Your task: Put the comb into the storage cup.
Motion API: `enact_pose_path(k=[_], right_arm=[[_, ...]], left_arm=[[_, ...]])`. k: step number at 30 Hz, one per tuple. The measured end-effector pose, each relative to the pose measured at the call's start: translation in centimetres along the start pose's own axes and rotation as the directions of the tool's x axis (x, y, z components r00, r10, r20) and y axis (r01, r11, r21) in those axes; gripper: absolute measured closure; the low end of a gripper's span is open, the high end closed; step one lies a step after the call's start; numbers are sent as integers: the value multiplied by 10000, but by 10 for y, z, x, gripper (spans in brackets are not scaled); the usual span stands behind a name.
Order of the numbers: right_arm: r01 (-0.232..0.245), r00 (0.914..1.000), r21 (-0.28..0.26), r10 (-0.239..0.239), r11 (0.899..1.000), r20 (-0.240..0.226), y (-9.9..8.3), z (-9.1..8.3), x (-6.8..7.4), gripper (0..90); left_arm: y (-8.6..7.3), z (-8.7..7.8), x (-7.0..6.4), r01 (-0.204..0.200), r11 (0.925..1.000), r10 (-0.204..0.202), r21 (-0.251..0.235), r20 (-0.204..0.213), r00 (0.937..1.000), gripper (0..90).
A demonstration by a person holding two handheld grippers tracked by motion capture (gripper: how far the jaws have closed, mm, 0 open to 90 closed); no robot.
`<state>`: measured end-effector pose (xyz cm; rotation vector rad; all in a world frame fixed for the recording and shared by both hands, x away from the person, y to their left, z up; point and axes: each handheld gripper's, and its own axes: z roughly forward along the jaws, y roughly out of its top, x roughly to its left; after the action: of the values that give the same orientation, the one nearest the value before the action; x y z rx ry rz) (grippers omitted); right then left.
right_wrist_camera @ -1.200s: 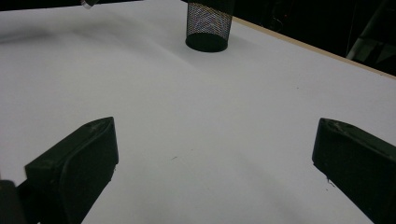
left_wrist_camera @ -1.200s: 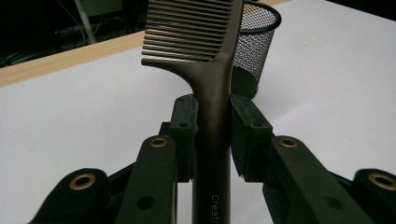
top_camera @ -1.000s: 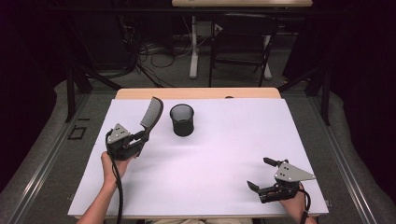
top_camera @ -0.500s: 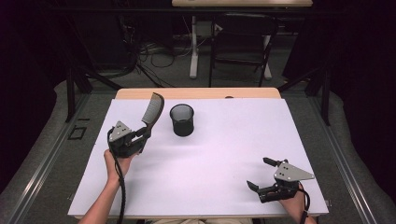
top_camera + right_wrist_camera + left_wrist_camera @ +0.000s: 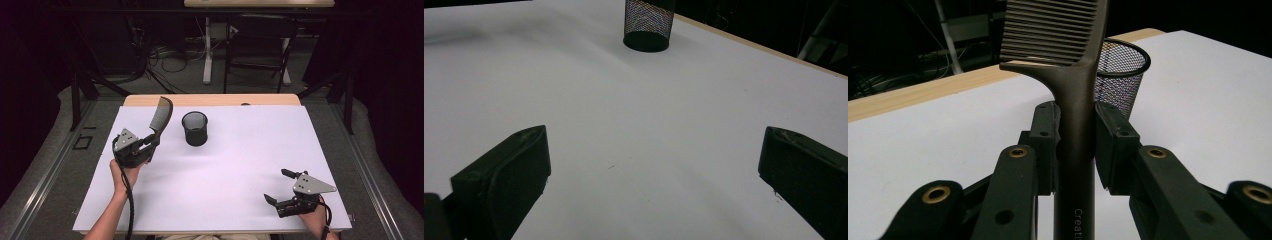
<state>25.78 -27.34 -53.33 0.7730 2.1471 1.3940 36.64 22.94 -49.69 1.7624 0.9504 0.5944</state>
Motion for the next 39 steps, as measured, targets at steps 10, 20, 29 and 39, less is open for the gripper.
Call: enact_pose_path(k=[10, 20, 29, 39], right_arm=[[-4, 10000, 5, 4, 10000, 34, 0, 0, 0, 0], [-9, 10000, -29, 9, 10000, 47, 0, 0, 0, 0], [14, 10000, -21, -14, 10000, 58, 1, 0, 0, 0], [-8, 10000, -99, 8, 10000, 75, 0, -1, -1, 0]], left_arm=[[7, 5, 1, 86, 9999, -85, -127, 127, 9999, 723], [11, 10, 1, 130, 9998, -127, -162, 186, 9997, 723], [19, 14, -3, 76, 9994, -65, -335, 324, 9995, 723], [28, 23, -9, 0, 9991, 23, -427, 545, 9985, 723]])
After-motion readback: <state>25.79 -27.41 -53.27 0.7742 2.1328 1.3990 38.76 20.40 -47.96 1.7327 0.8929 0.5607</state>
